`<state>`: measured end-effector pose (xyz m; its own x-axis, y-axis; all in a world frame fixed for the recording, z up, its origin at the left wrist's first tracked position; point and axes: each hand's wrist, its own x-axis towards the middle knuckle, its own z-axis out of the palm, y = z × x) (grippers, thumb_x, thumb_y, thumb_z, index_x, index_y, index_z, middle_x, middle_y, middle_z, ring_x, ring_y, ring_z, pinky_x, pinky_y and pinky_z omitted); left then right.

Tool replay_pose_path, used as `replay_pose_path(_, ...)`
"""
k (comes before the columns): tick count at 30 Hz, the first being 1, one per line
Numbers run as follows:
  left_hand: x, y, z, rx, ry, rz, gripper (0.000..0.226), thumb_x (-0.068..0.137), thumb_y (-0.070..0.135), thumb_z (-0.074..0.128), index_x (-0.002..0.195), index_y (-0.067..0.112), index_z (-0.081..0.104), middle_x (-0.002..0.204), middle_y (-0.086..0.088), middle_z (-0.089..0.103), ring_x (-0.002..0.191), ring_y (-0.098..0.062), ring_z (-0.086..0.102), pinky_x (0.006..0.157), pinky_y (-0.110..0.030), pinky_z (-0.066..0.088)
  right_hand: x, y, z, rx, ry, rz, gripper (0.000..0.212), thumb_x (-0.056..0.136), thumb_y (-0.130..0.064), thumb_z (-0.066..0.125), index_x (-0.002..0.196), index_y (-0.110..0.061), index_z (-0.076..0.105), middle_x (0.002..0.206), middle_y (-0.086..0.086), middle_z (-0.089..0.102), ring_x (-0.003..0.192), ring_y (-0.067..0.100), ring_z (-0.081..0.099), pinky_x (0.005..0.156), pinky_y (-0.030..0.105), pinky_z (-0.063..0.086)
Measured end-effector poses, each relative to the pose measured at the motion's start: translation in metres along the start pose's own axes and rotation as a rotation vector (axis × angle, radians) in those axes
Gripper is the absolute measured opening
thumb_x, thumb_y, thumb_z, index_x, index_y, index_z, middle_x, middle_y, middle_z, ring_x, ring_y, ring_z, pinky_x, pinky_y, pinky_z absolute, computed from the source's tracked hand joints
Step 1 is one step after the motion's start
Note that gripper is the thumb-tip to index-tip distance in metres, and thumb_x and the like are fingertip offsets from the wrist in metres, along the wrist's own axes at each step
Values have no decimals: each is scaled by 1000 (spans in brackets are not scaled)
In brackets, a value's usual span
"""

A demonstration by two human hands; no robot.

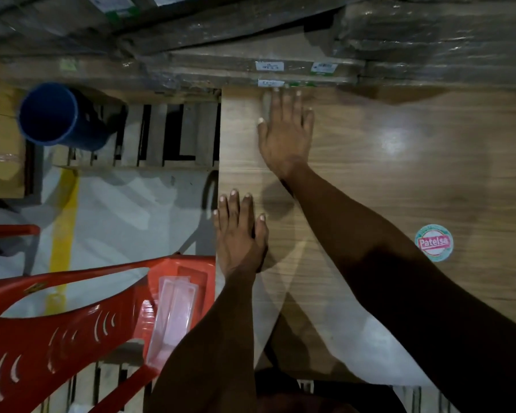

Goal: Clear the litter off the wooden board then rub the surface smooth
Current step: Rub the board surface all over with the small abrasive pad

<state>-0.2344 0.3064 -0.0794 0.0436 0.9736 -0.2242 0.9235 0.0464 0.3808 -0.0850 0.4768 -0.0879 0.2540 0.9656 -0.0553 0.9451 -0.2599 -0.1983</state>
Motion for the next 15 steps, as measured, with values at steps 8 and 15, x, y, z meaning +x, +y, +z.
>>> replay_pose_path(8, 2, -2, 1, 66, -32, -3, 57, 108, 44, 30, 162, 25, 24, 172, -2, 8, 158, -17, -8, 128, -42, -3, -7, -7, 0, 17, -22, -20, 67, 104, -45, 24, 165, -21, 12, 173, 9, 9, 159, 36, 7, 123, 60, 11)
replay_pose_path(15, -1, -1, 6, 96, -20, -17, 57, 108, 45, 30, 162, 29, 21, 172, 1, 7, 158, -17, -7, 128, -52, 5, -8, 34, -6, 22, 36, 128, 67, 103, -46, 24, 165, -20, 18, 172, 8, 15, 158, 34, 14, 125, 56, 16)
